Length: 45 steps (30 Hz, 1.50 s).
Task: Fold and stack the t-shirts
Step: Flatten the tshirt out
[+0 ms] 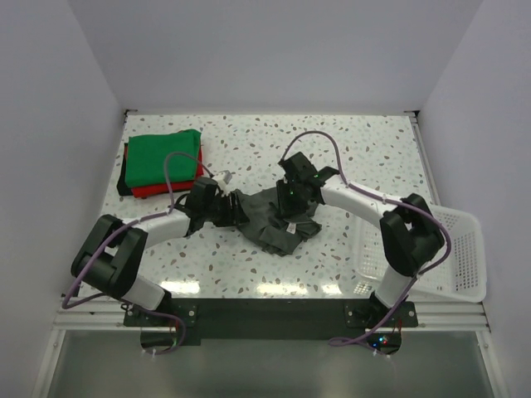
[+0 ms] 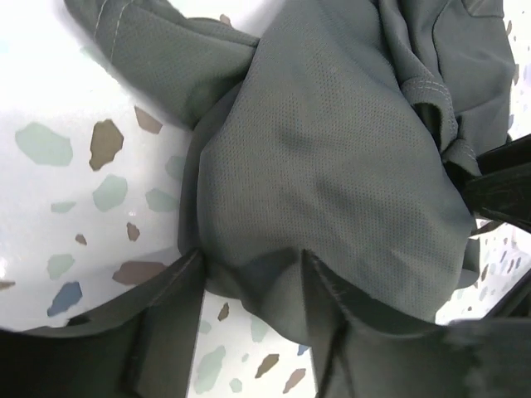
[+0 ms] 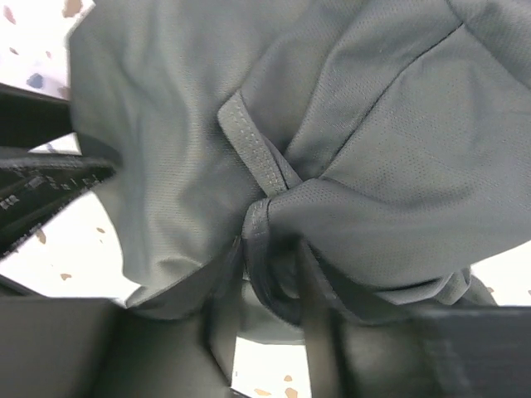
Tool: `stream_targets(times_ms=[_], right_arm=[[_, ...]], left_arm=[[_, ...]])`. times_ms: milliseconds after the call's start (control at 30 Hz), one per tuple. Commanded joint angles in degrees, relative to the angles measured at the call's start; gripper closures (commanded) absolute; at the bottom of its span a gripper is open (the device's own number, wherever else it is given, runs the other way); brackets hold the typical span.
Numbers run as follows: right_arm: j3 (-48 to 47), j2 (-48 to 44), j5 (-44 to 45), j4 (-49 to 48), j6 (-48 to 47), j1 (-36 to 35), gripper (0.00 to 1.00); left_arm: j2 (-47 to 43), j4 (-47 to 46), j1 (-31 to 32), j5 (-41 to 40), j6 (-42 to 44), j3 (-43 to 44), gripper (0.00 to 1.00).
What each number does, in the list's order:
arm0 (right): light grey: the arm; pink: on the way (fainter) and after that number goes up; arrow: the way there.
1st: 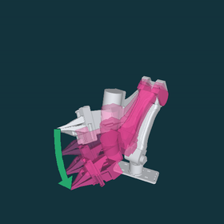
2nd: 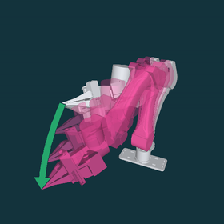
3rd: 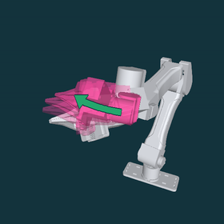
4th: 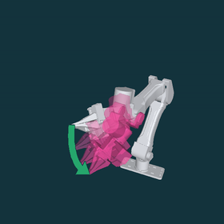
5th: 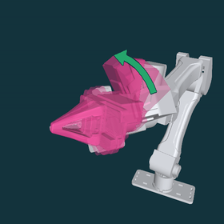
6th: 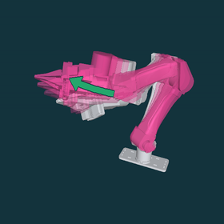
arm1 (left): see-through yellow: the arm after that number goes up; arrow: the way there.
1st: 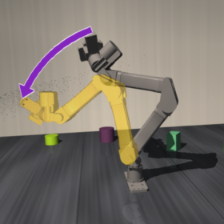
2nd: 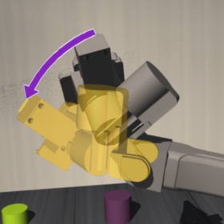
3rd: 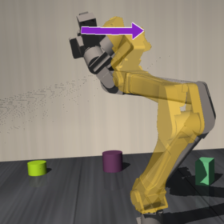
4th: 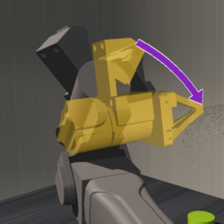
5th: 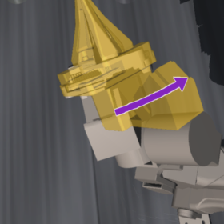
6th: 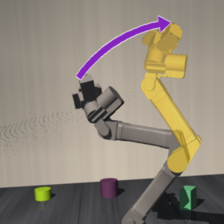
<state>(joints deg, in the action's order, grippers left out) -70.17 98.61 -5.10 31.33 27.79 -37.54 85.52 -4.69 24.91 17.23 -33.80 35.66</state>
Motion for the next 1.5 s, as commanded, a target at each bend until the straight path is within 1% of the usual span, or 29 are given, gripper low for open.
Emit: stream_targets(times_ms=[0, 67, 100, 133, 167, 200, 233, 267, 300, 433, 467, 533, 567, 600, 667, 700, 733, 767, 800, 833, 900, 967, 1067, 1133, 1200, 1300, 1467], right_arm=[[-2.2, 1.2, -0.2, 1.2, -1.4, -0.3, 0.69], [-2.2, 2.0, -0.7, 1.2, -1.8, -0.2, 0.74], [-2.2, 2.2, -1.0, 1.3, -1.8, -0.3, 0.8], [-2.1, 2.4, -1.3, 1.4, -1.9, -0.3, 0.84], [-2.2, 2.6, -1.6, 1.6, -1.7, -0.3, 0.87], [-2.2, 2.6, -1.6, 1.8, -1.6, -0.2, 0.92], [-2.9, 2.5, -1.2, 2.2, -1.8, -0.3, 0.97], [-3.6, 2.5, -0.5, 2.9, -1.9, -0.3, 1.0], [-4.4, 2.1, 0.3, 4.8, -1.9, -0.1, 1.0], [-9.9, 0.4, 3.5, 9.8, -3.1, 0.8, 1.0], [-12.8, 0.0, 4.7, 11.1, -3.4, 1.8, 1.0], [-17.4, -1.2, 5.0, 14.8, -3.8, 3.5, 1.0], [-18.9, -1.7, 5.8, 15.9, -3.8, 5.8, 1.0], [-20.6, -2.4, 5.6, 17.5, -3.8, 7.1, 1.0], [-25.3, -4.5, 5.4, 18.8, -3.7, 11.2, 1.0], [-27.3, -5.3, 5.5, 20.2, -3.8, 12.4, 1.0], [-29.2, -5.9, 6.0, 21.0, -4.1, 13.4, 1.0], [-33.7, -6.9, 6.7, 21.9, -5.0, 14.8, 1.0], [-35.9, -7.4, 8.9, 23.7, -5.6, 14.9, 1.0], [-40.0, -7.8, 10.1, 24.4, -6.7, 15.2, 1.0], [-43.9, -9.4, 14.3, 26.4, -7.3, 15.4, 1.0], [-47.5, -11.9, 17.0, 26.9, -7.5, 15.5, 1.0], [-48.8, -16.0, 21.4, 25.7, -7.0, 15.4, 1.0], [-48.1, -20.7, 23.6, 23.3, -6.9, 15.5, 1.0], [-47.6, -25.3, 24.5, 20.1, -7.3, 15.5, 1.0], [-48.0, -28.9, 26.1, 17.6, -8.2, 15.5, 1.0], [-51.4, -28.0, 27.4, 17.9, -9.4, 15.5, 1.0]], left_arm=[[1.3, -3.9, 0.4, 1.2, 0.1, 3.0, 0.48], [1.6, -3.6, 0.4, 1.0, 0.1, 3.5, 0.57], [1.6, -3.3, 0.4, 1.0, 0.2, 4.0, 0.6], [1.5, -3.1, 0.4, 0.7, 0.3, 4.1, 0.64], [1.2, -3.0, 0.4, 0.6, 0.3, 4.2, 0.72], [1.1, -3.0, 0.4, 0.5, 0.3, 4.4, 0.78], [1.1, -2.9, 0.4, 0.3, 0.3, 4.5, 0.88], [1.0, -2.8, 0.4, 0.3, 0.3, 4.7, 0.94], [1.1, -2.3, 0.4, 0.0, 0.4, 5.2, 0.99], [0.1, -0.5, 0.4, -1.3, 1.6, 7.7, 1.0], [-0.8, 2.0, 0.4, -2.2, 2.2, 9.1, 1.0], [-1.9, 4.6, 0.3, -5.5, 4.8, 14.2, 1.0], [-2.9, 8.8, 0.2, -6.7, 5.8, 16.2, 1.0], [-3.3, 10.1, 0.2, -7.6, 6.7, 20.7, 1.0], [-4.0, 14.9, 0.1, -10.5, 10.3, 25.8, 1.0], [-4.2, 16.6, -0.1, -11.9, 11.3, 31.3, 1.0], [-4.5, 18.5, -0.3, -15.5, 13.2, 33.8, 1.0], [-5.0, 20.1, -0.9, -17.0, 13.8, 36.3, 1.0], [-5.4, 22.9, -1.3, -19.1, 14.5, 40.4, 1.0], [-6.1, 23.8, -1.7, -22.1, 15.2, 41.9, 1.0], [-8.4, 26.4, -3.5, -24.8, 15.7, 45.5, 1.0], [-11.5, 27.9, -5.1, -27.7, 16.2, 47.1, 1.0], [-15.9, 28.5, -6.0, -30.8, 17.6, 49.6, 1.0], [-18.0, 28.6, -6.0, -33.2, 18.9, 51.5, 1.0], [-20.8, 28.4, -6.0, -35.3, 20.1, 53.8, 1.0], [-23.8, 27.8, -6.0, -36.2, 21.5, 56.5, 1.0], [-24.9, 27.8, -6.0, -34.8, 23.1, 59.7, 1.0]])
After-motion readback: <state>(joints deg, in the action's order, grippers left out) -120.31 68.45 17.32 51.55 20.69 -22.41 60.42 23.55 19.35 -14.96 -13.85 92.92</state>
